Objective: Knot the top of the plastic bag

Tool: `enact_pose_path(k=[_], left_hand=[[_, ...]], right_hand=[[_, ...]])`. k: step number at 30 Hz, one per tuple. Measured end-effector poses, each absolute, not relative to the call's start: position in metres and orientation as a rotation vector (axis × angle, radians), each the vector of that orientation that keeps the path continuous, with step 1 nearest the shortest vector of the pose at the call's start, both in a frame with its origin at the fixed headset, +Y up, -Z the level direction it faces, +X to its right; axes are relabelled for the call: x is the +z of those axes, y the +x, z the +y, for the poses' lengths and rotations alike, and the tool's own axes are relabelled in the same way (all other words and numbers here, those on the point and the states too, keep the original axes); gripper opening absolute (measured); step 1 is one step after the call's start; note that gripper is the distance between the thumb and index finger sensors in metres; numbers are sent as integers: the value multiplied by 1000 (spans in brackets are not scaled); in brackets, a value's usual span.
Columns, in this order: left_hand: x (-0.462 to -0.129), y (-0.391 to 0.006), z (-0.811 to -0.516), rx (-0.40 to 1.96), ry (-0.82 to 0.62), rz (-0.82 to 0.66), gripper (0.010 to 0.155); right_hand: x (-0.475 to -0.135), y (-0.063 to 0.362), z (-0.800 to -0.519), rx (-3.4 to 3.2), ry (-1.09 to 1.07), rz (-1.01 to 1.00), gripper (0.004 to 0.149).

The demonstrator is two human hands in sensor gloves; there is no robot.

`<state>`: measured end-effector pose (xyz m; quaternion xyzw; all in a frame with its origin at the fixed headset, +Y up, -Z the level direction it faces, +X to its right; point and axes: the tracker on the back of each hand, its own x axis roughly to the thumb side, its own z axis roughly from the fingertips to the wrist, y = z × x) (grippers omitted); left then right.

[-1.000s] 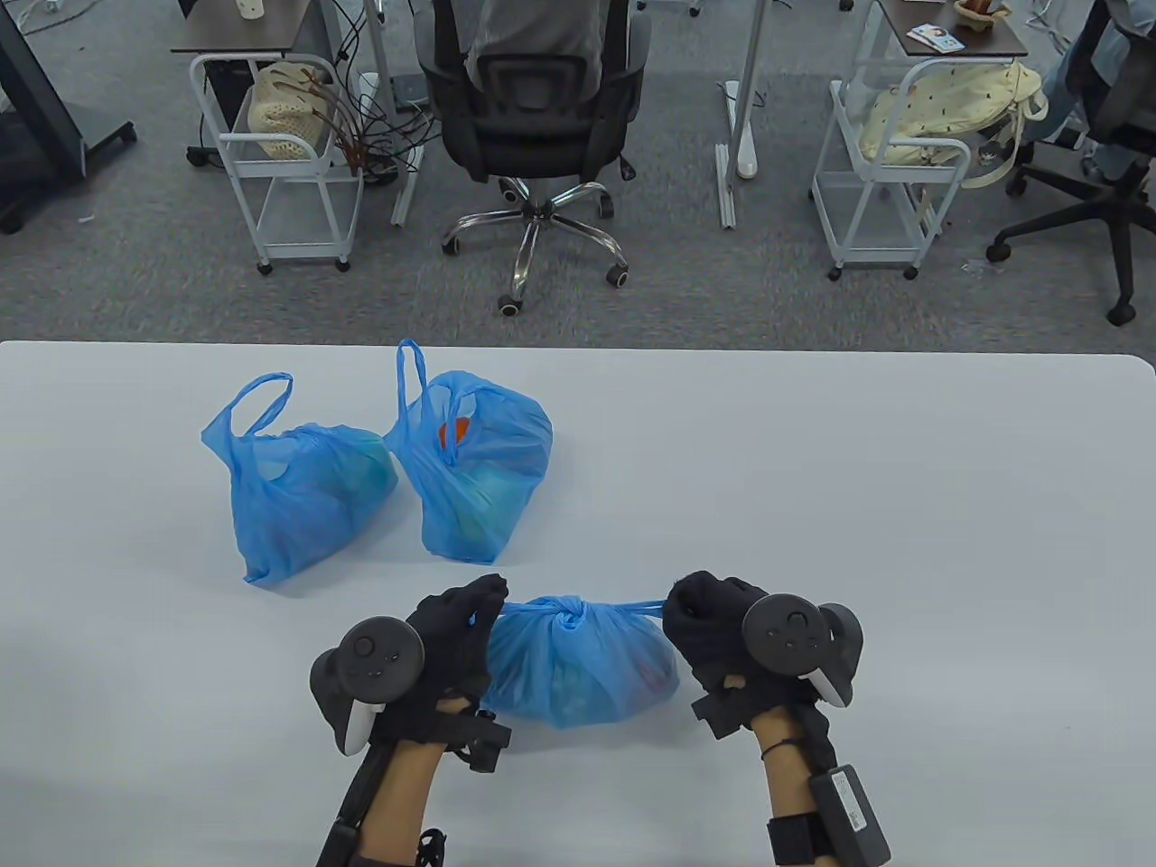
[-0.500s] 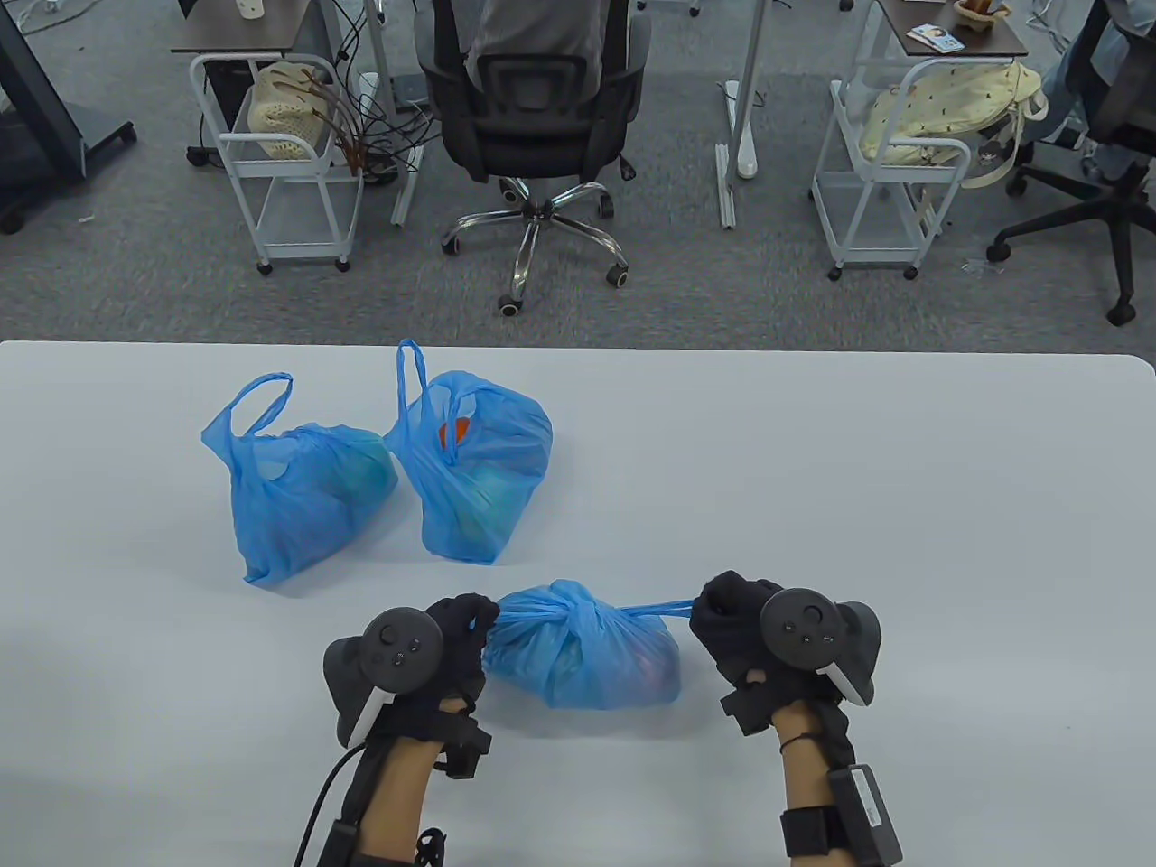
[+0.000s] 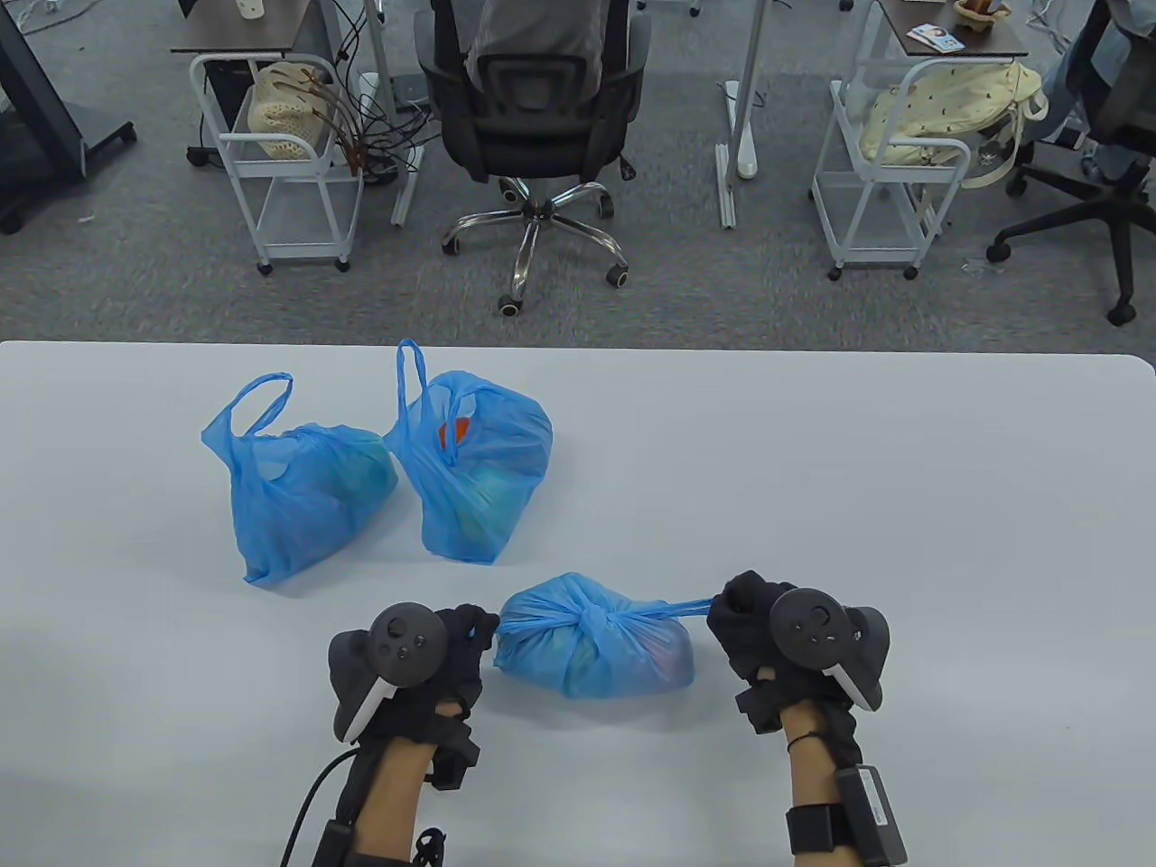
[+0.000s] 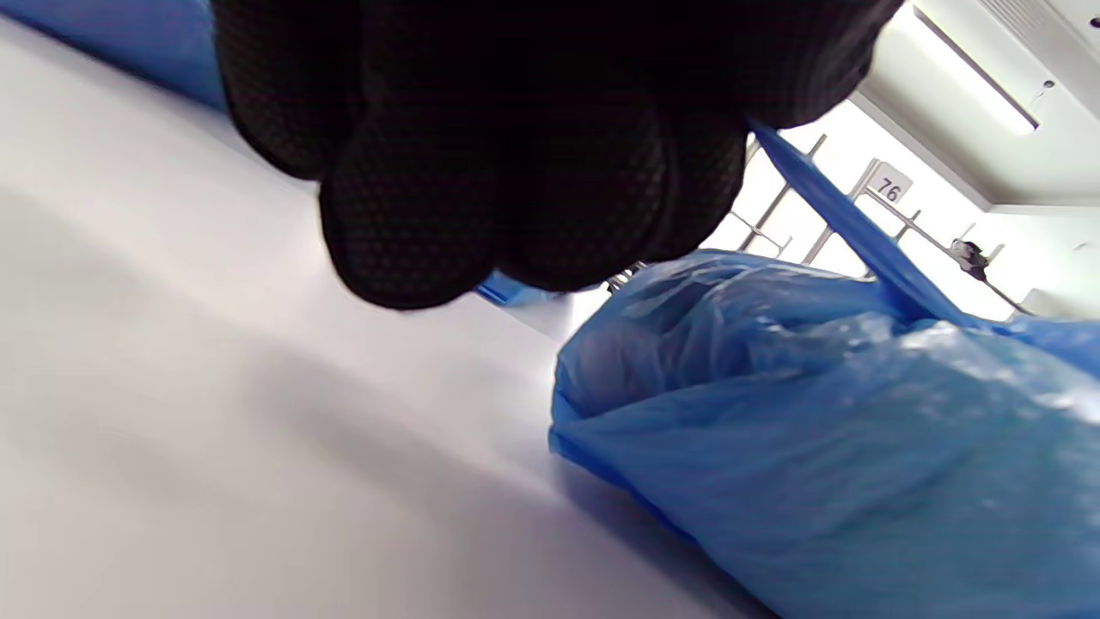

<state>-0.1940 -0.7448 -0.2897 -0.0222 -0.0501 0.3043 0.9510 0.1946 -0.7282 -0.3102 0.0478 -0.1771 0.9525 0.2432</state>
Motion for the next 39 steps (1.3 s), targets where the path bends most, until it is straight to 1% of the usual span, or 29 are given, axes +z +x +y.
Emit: enact_pose_path(k=[1, 3, 5, 8, 13, 18, 22, 26, 28, 31, 32, 33, 35, 38, 39], left_hand=[[-291, -194, -748, 681, -84, -122, 45], [-291, -193, -749, 729, -125, -137, 46], [-291, -191, -748, 716, -108, -145, 46], [-290, -189, -746, 669, -76, -157, 46], [-291, -189, -746, 705, -76, -160, 46], [-289, -188, -743, 679, -43, -162, 47], [-289, -188, -743, 684, -36, -161, 47], [-290, -189, -743, 683, -29, -161, 47], [-289, -189, -744, 687, -30, -160, 47], [-289, -189, -743, 688, -25, -164, 47], [-289, -189, -742, 688, -24, -163, 47], [-289, -189, -742, 689, -26, -163, 47], [-289, -189, -744, 694, -34, -163, 47], [-288, -187, -743, 684, -33, -173, 47], [-288, -187, -743, 682, -34, -175, 47]], right_hand=[[-308, 195, -725, 2595, 129, -543, 37], [-305, 196, -720, 2550, 132, -639, 36], [-303, 193, -714, 2504, 143, -707, 36], [-299, 186, -706, 2473, 195, -759, 35], [-289, 165, -687, 2396, 312, -912, 34], [-281, 138, -679, 2432, 471, -907, 34], [-278, 111, -681, 2521, 610, -826, 34], [-280, 87, -692, 2665, 729, -662, 36], [-282, 79, -698, 2737, 753, -559, 39], [-285, 74, -707, 2773, 742, -347, 53], [-287, 73, -712, 2791, 721, -211, 57], [-288, 74, -714, 2799, 684, -157, 58], [-290, 76, -716, 2727, 641, -111, 59], [-292, 76, -719, 2746, 605, 53, 62], [-292, 75, -719, 2747, 610, 44, 61]])
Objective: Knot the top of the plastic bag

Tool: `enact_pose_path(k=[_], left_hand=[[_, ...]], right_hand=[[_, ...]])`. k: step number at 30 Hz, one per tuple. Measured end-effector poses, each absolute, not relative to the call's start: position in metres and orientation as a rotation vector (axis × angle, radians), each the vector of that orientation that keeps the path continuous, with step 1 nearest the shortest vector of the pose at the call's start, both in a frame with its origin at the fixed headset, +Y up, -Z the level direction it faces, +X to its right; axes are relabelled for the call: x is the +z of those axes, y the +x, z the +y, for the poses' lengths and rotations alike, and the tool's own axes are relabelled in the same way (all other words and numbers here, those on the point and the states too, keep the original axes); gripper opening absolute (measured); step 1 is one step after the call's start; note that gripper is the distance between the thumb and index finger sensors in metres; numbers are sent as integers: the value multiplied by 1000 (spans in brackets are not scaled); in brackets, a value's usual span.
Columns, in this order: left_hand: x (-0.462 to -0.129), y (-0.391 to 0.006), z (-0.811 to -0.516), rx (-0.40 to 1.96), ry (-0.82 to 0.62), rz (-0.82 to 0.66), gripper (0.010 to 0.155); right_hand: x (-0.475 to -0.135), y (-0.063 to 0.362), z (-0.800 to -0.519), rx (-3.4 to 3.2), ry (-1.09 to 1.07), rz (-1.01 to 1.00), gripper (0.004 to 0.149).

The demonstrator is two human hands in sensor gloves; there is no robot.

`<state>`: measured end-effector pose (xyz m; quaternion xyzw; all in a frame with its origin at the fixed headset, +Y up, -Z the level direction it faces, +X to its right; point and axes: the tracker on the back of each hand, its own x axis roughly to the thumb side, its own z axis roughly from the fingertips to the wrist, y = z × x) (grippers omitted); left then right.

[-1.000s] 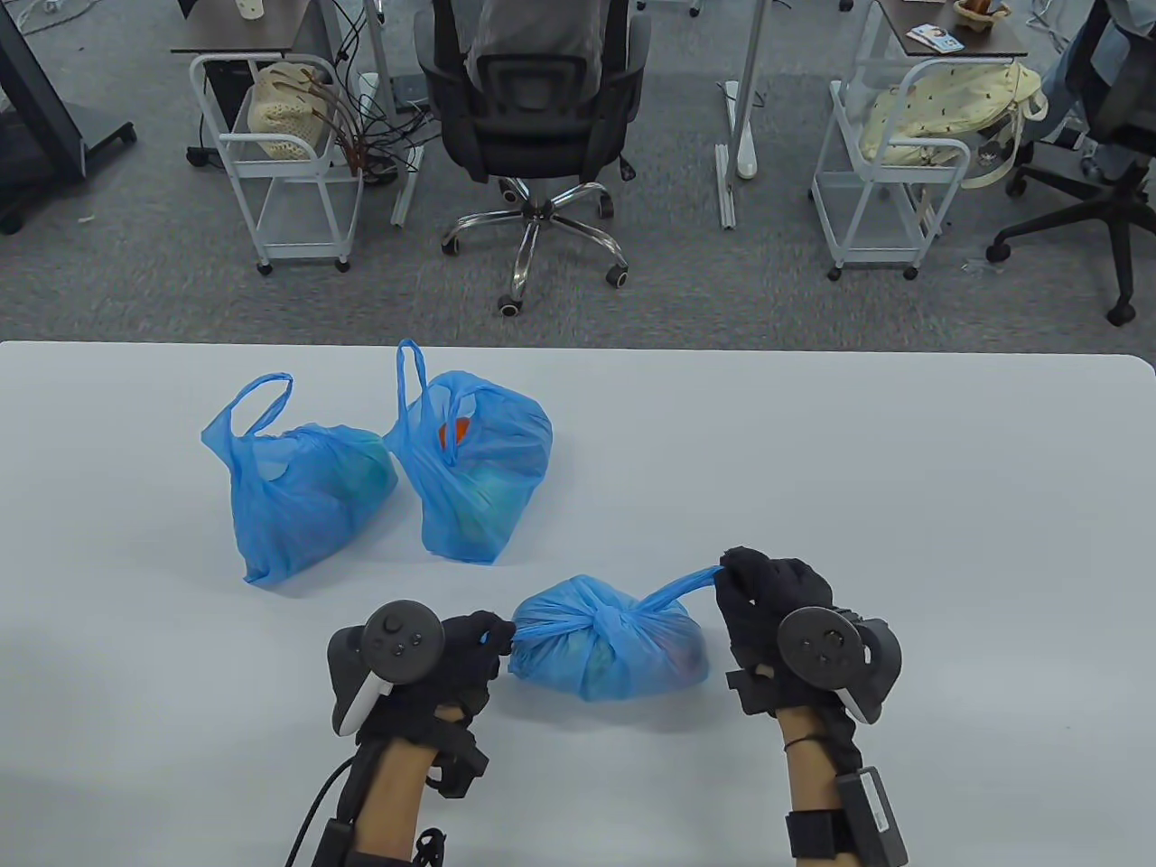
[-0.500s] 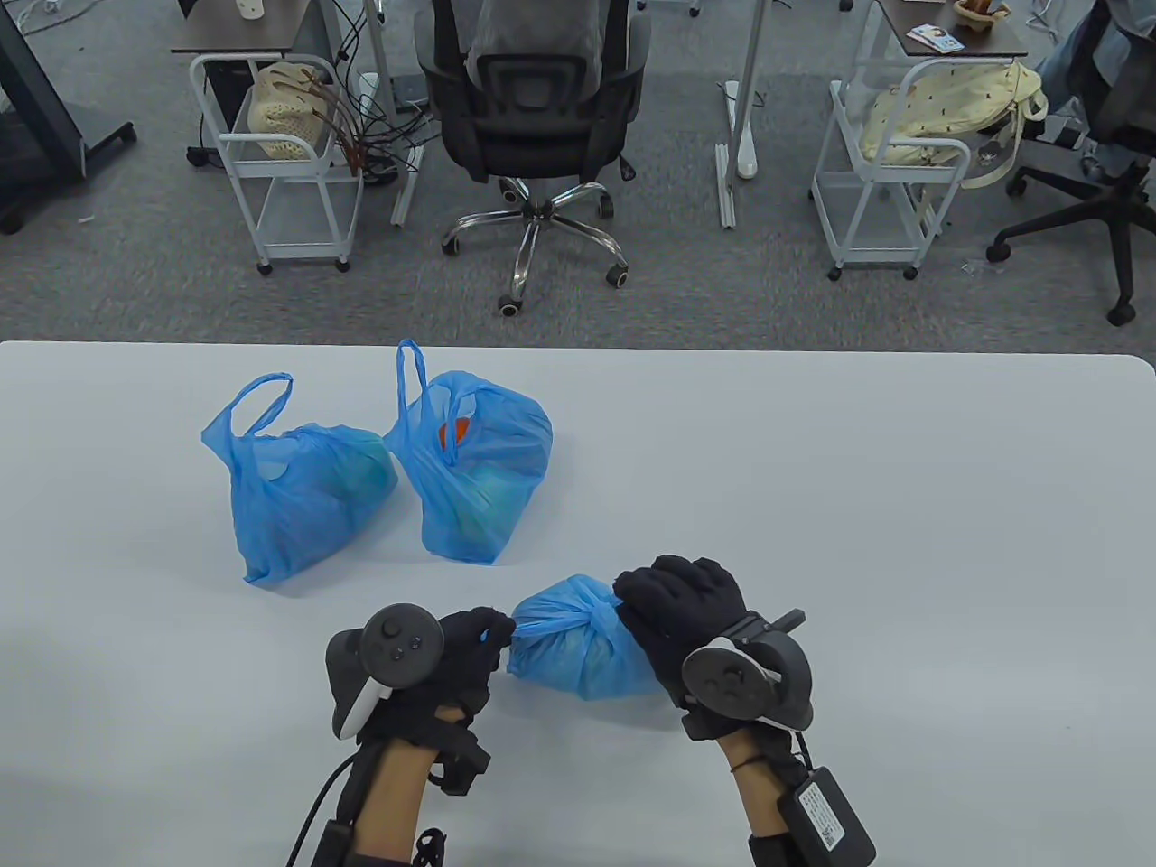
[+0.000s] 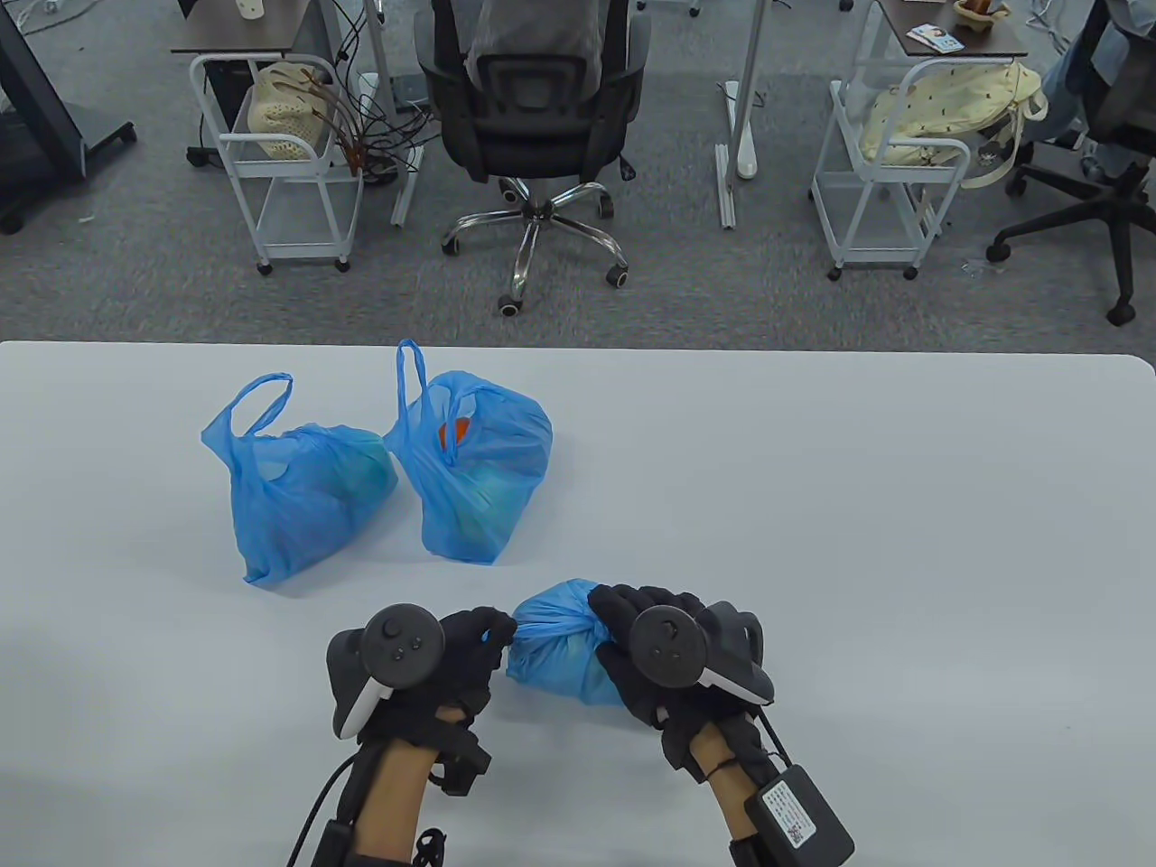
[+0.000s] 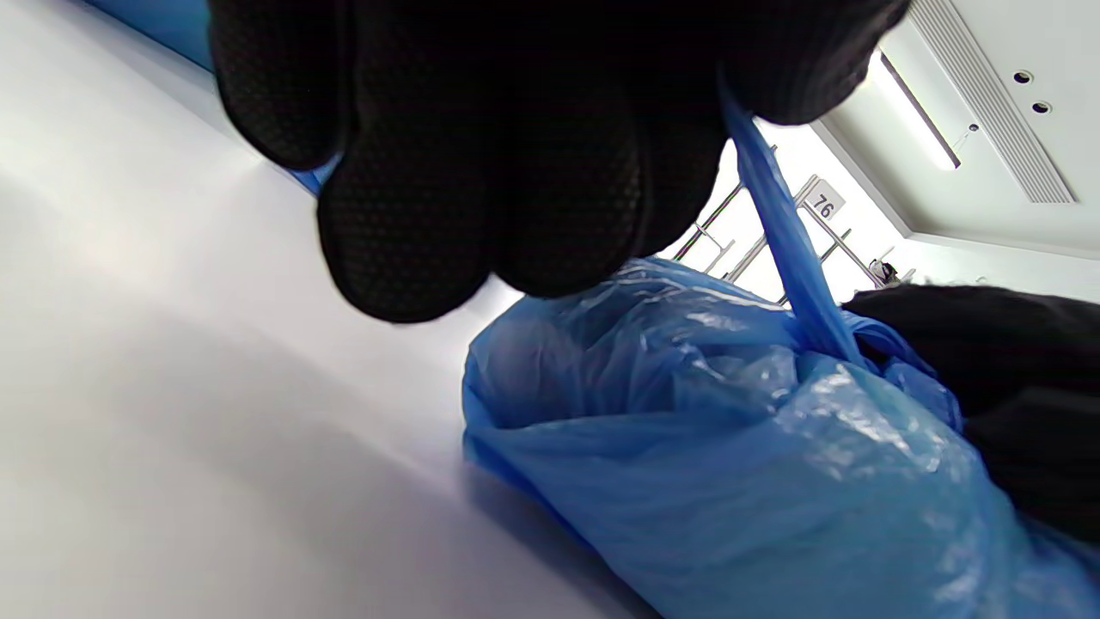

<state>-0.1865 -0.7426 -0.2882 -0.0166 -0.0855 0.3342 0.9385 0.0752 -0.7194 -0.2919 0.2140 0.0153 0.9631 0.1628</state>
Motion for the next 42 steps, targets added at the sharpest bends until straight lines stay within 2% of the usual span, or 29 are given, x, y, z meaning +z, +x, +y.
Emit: enact_pose_path(k=[8, 15, 18, 25, 30, 33, 37, 42], left_hand=[[-288, -188, -742, 678, -3, -171, 47], [-289, -188, -742, 665, 20, -169, 47], [-289, -189, -742, 668, 27, -163, 47], [-289, -197, -740, 693, 95, -117, 49], [-288, -216, -740, 744, 204, -34, 49], [-288, -225, -741, 758, 247, 4, 49], [-288, -231, -742, 757, 272, 31, 49], [-288, -228, -741, 736, 275, 33, 49]], right_hand=[[-290, 68, -713, 2759, 647, -185, 45], [-284, 57, -710, 2862, 778, -411, 41], [-283, 53, -710, 2873, 815, -441, 41], [-283, 57, -708, 2792, 805, -367, 40], [-293, 87, -703, 2689, 607, -373, 40], [-298, 114, -700, 2660, 483, -443, 40], [-301, 153, -699, 2653, 229, -628, 40], [-292, 190, -691, 2619, -95, -987, 40]])
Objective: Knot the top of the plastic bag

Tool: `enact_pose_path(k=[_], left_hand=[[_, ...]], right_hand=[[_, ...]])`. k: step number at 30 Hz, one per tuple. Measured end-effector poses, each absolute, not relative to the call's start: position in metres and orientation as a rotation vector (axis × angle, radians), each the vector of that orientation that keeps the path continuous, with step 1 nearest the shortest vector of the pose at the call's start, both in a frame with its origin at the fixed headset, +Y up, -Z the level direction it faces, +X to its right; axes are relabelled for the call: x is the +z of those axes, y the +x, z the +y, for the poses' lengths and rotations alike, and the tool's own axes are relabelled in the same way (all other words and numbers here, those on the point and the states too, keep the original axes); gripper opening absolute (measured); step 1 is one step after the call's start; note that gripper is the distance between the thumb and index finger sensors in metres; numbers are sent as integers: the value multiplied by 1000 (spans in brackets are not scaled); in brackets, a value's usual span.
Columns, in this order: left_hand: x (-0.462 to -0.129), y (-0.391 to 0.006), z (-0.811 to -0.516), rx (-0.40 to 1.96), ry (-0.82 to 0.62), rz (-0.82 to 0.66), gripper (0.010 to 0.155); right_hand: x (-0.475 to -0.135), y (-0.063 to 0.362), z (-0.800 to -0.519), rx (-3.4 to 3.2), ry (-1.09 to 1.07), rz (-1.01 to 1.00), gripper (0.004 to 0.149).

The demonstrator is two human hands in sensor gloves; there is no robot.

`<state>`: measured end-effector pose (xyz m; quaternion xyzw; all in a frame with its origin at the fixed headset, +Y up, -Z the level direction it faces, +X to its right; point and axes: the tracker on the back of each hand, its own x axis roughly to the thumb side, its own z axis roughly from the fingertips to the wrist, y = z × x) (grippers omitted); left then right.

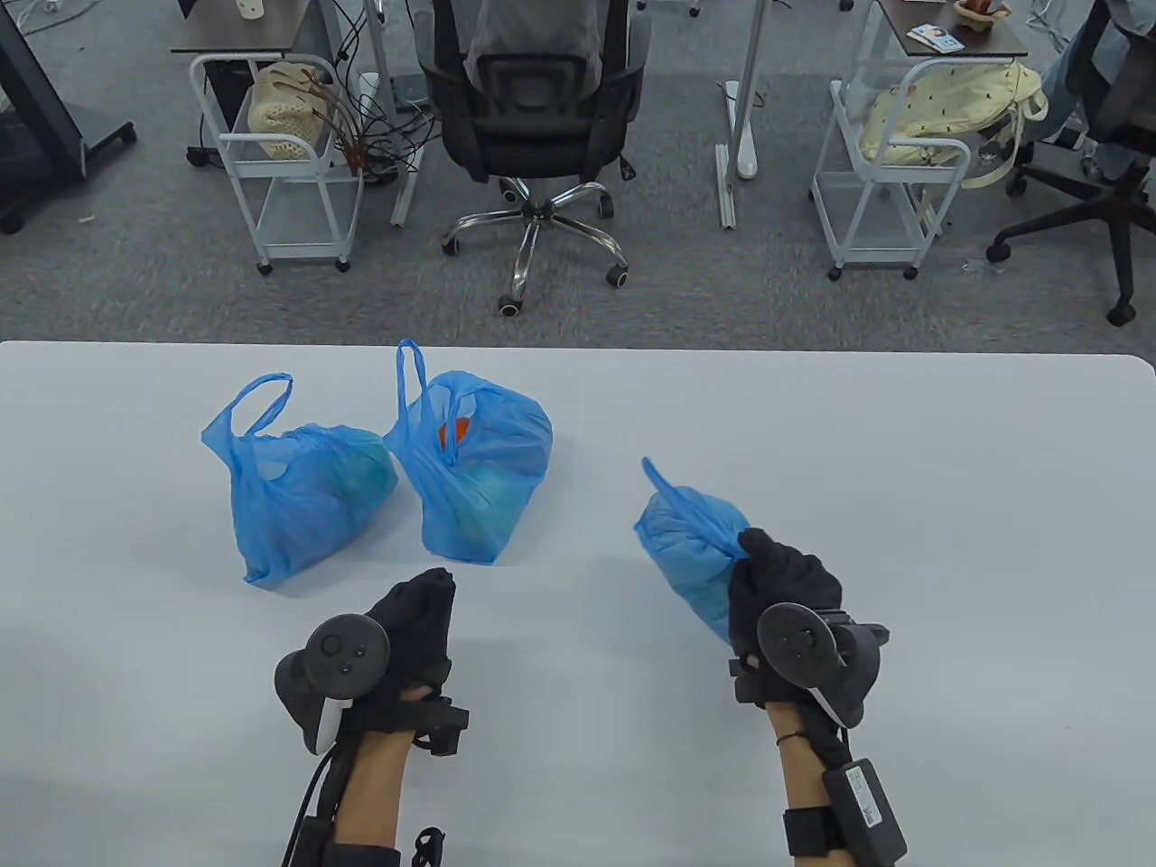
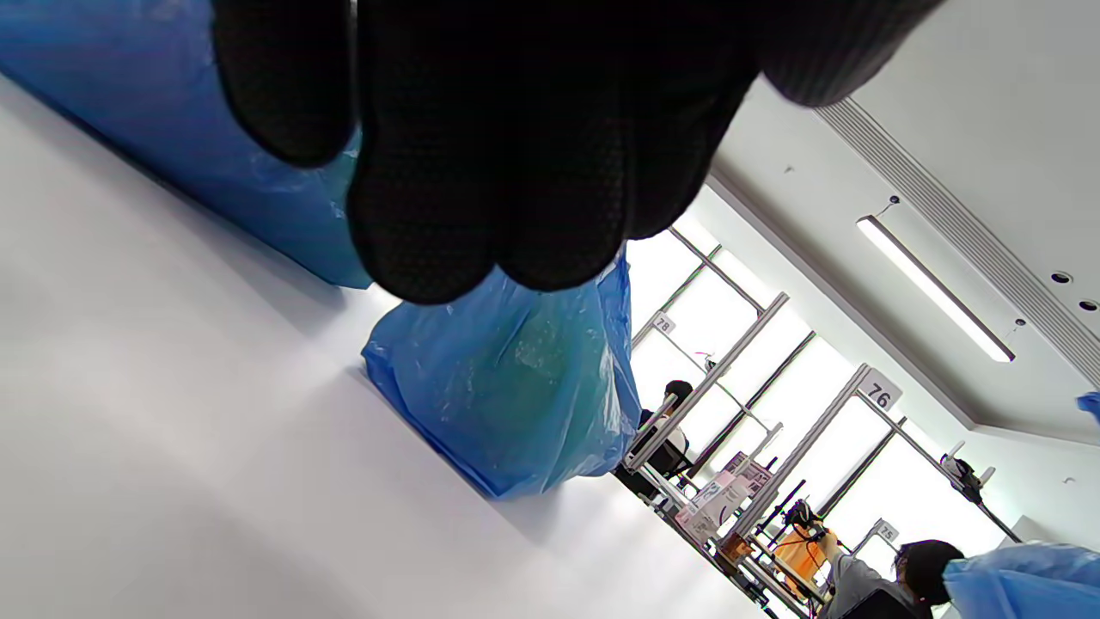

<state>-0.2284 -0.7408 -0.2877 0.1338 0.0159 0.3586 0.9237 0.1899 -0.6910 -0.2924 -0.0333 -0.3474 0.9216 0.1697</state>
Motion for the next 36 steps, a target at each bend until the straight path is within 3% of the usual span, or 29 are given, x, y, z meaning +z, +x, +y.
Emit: enact_pose_path(k=[3, 7, 17, 36], left_hand=[[-287, -228, -741, 741, 270, 31, 50], [-287, -228, -741, 737, 273, 29, 50], [-288, -227, -742, 746, 260, 24, 50], [-288, -225, -742, 748, 241, 10, 50]], right_hand=[[-289, 207, -686, 2672, -229, -1131, 40], [-289, 230, -687, 2650, -396, -1179, 40], [-291, 276, -714, 2551, -682, -1097, 40], [-289, 307, -740, 2145, -807, -996, 41]])
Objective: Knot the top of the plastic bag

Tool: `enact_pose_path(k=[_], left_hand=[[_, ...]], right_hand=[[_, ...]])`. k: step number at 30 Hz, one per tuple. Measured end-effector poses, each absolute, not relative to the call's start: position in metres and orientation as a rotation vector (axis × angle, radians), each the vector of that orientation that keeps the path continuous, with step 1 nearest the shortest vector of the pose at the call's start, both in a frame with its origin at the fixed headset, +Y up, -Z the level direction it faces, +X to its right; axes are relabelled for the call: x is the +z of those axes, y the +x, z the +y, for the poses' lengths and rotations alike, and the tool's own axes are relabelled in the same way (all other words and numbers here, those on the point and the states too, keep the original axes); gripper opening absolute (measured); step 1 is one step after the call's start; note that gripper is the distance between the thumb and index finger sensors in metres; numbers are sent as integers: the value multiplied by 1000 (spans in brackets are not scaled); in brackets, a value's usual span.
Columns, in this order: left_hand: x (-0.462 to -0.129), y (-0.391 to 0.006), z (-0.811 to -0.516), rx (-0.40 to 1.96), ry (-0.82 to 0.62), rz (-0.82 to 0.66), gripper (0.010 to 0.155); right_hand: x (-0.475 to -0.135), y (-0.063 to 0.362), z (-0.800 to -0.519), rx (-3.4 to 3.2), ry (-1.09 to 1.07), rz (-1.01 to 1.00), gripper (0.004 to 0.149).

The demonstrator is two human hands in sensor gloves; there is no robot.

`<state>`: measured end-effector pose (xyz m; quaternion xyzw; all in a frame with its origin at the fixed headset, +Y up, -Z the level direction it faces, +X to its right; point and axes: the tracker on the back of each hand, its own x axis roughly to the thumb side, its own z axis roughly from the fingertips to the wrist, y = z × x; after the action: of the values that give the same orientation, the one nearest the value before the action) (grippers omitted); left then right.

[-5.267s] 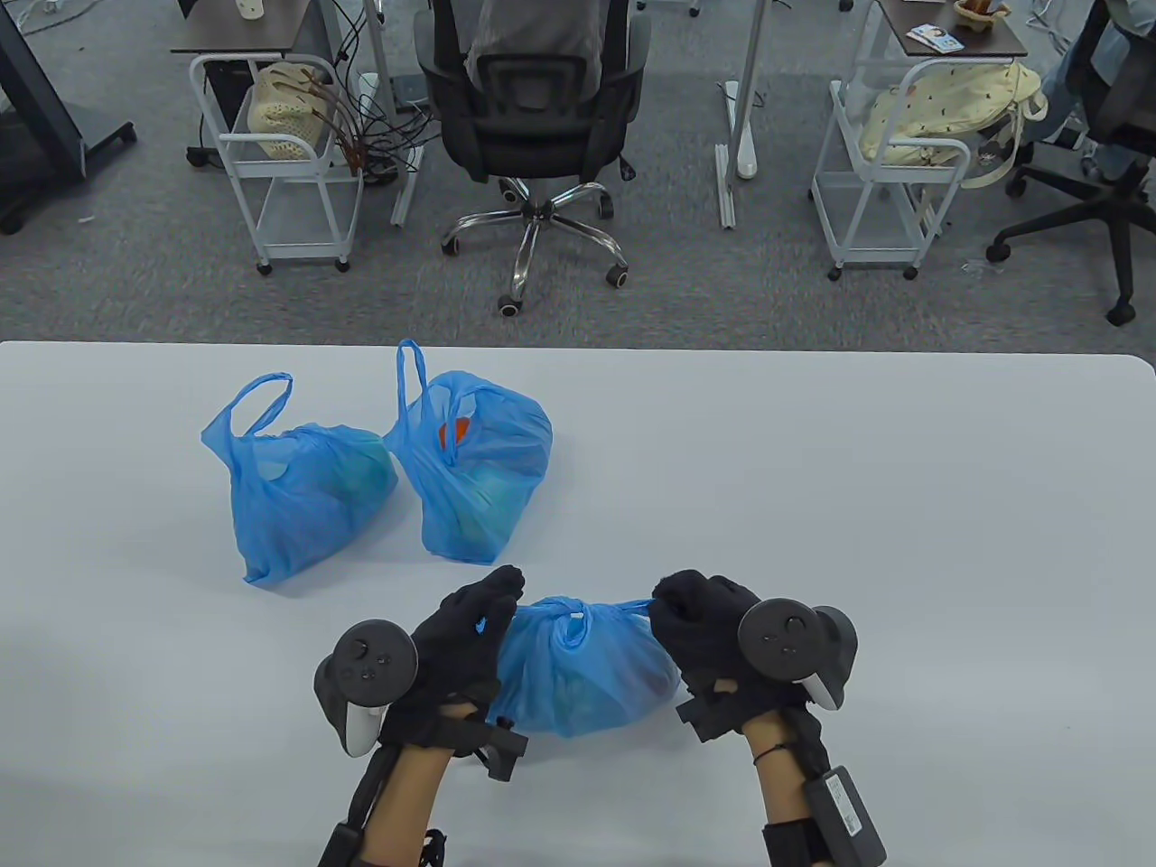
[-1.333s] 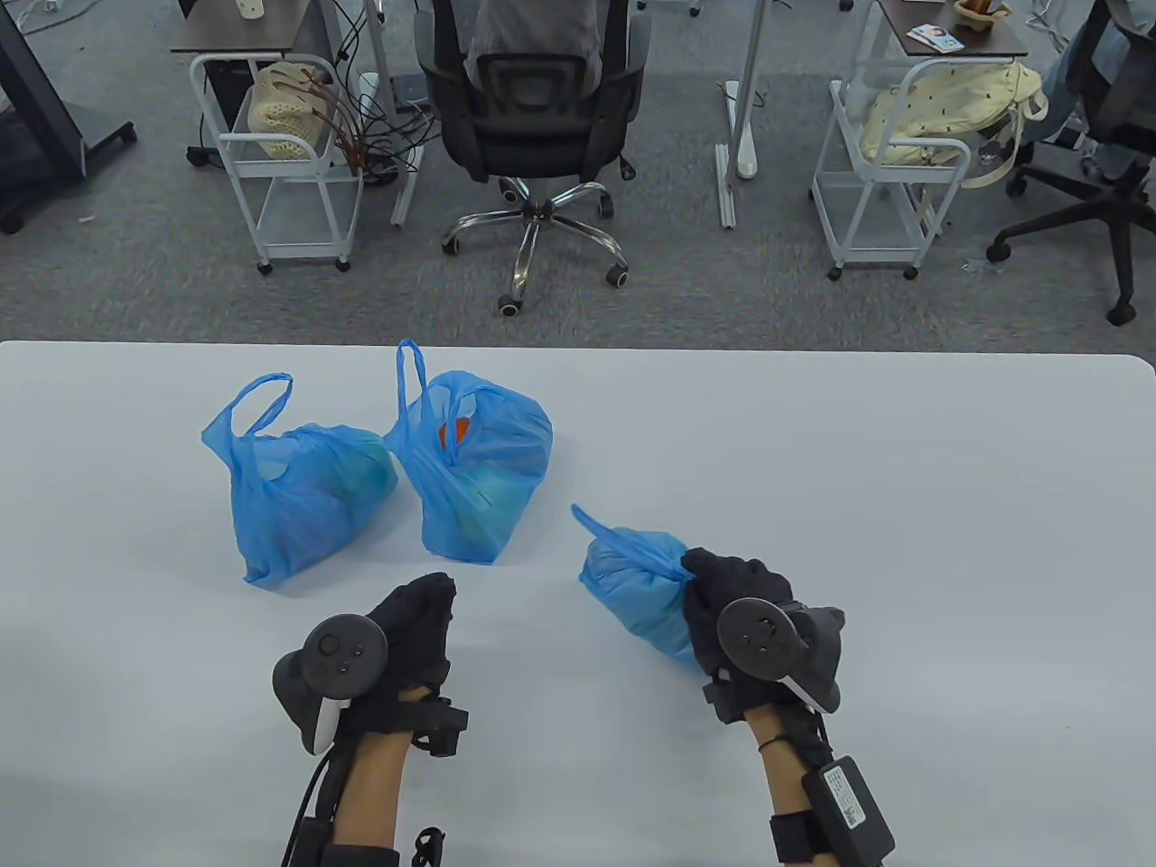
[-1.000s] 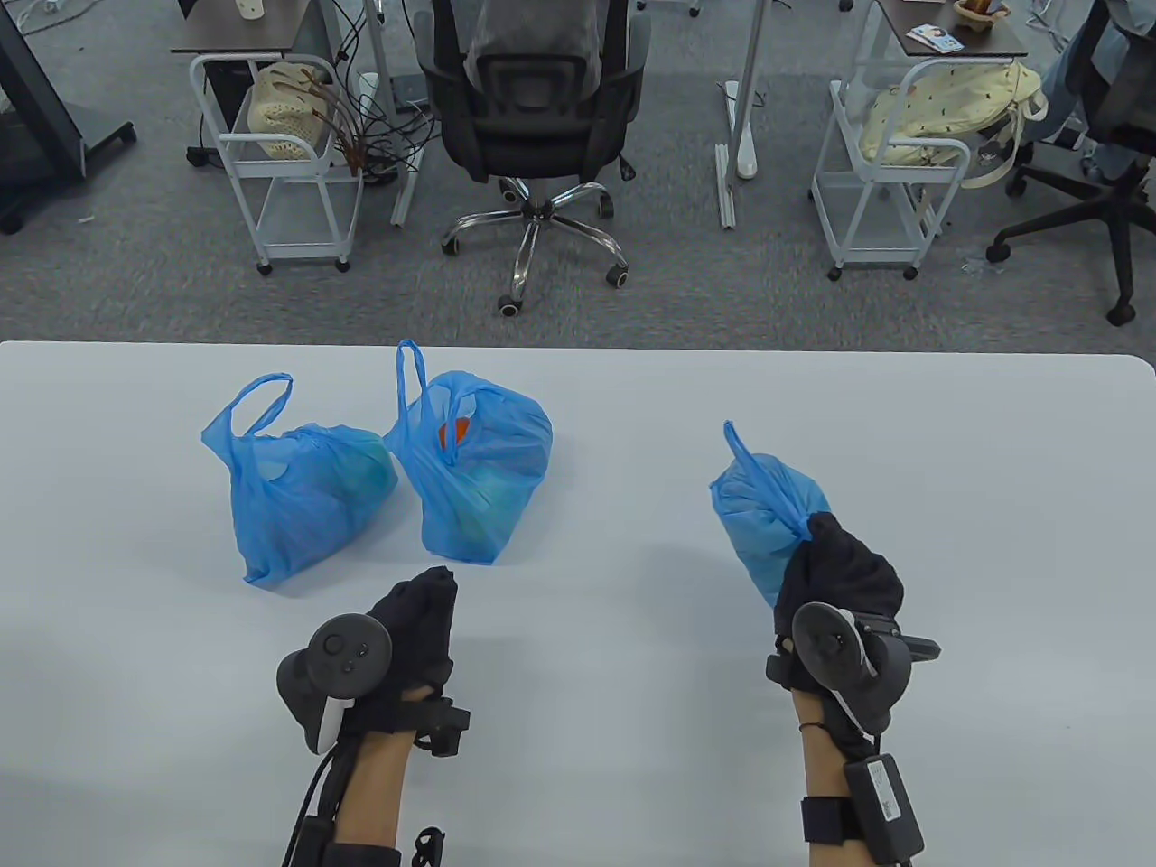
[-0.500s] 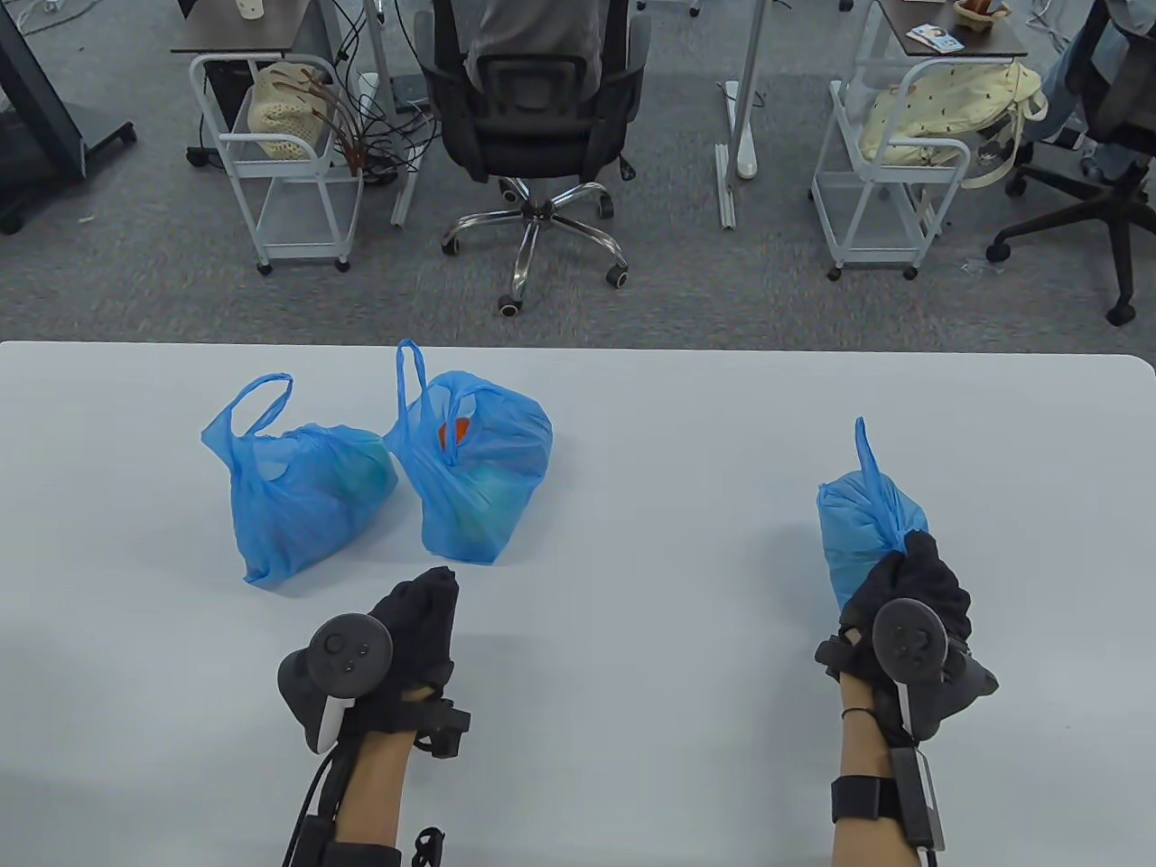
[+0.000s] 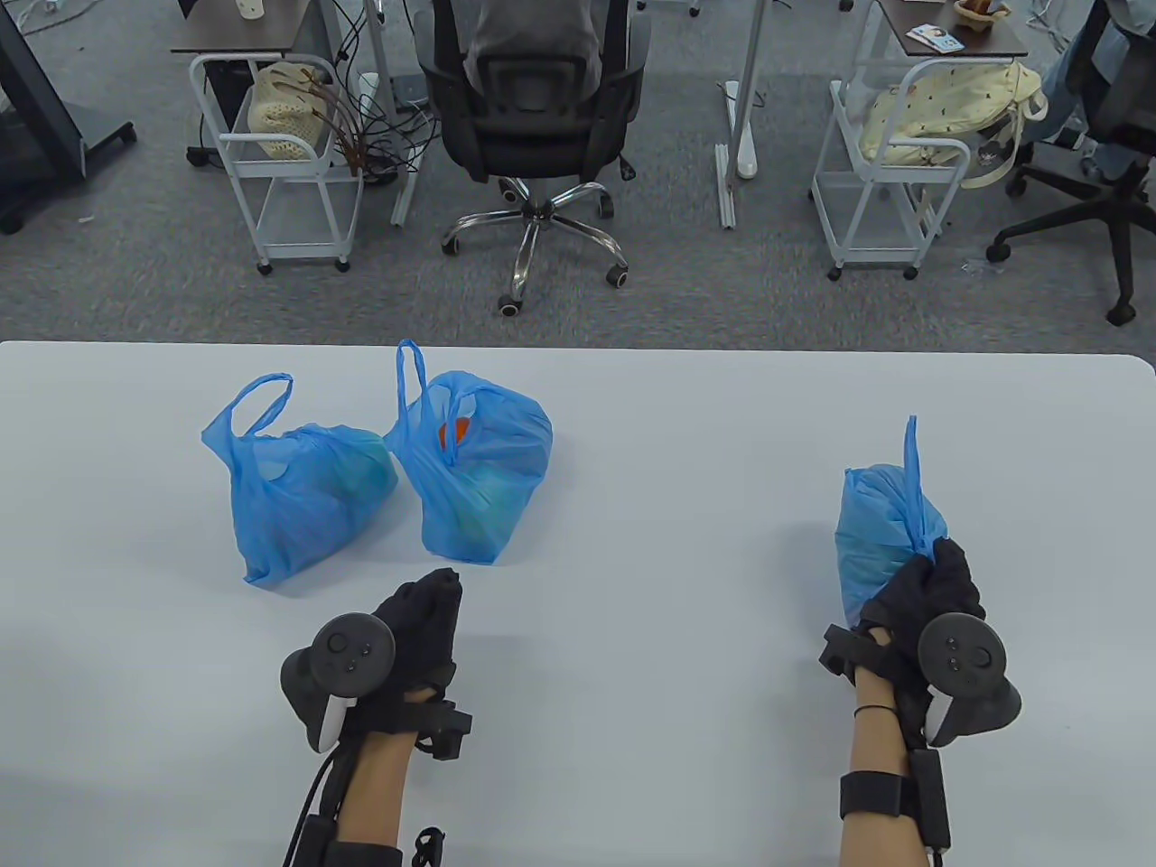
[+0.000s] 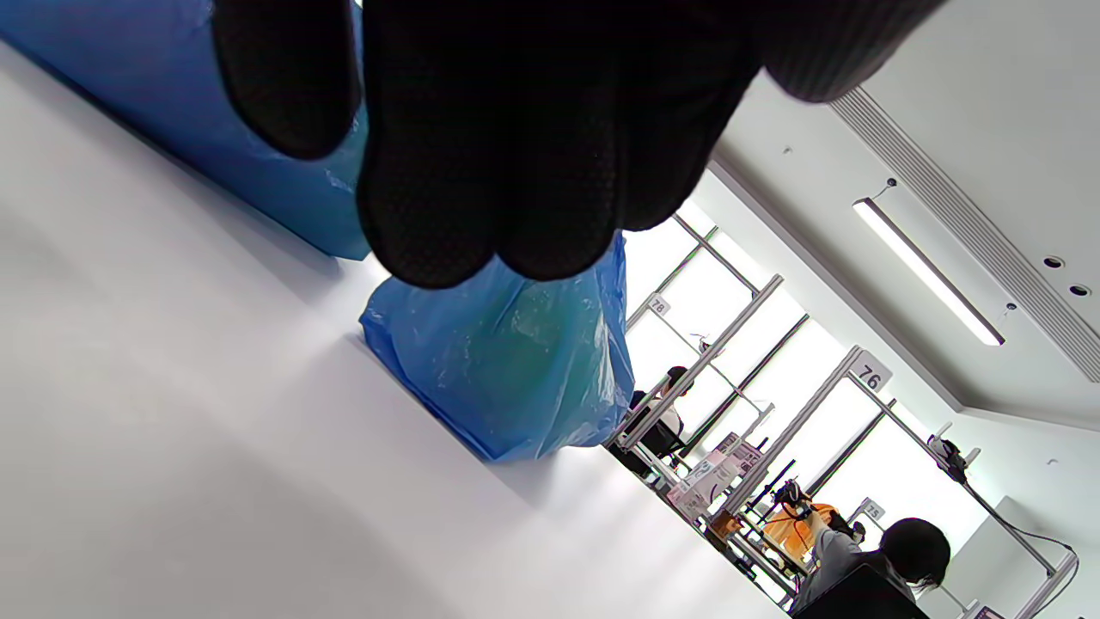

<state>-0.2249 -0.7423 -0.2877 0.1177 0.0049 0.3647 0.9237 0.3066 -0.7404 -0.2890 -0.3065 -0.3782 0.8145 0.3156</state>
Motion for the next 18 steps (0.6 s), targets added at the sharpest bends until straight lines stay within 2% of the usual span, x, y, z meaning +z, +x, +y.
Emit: enact_pose_path(k=[5, 8, 15, 18], left_hand=[[-288, -225, -742, 749, 239, 9, 50], [-288, -225, -743, 749, 238, 12, 50], [-288, -226, -742, 752, 242, 14, 50], [-287, -225, -741, 748, 246, 10, 50]], right_hand=[[-292, 299, -742, 2170, -785, -961, 41], [-292, 294, -734, 2195, -744, -995, 44], [-288, 261, -708, 2320, -509, -1154, 46], [-289, 235, -700, 2482, -324, -1216, 46]])
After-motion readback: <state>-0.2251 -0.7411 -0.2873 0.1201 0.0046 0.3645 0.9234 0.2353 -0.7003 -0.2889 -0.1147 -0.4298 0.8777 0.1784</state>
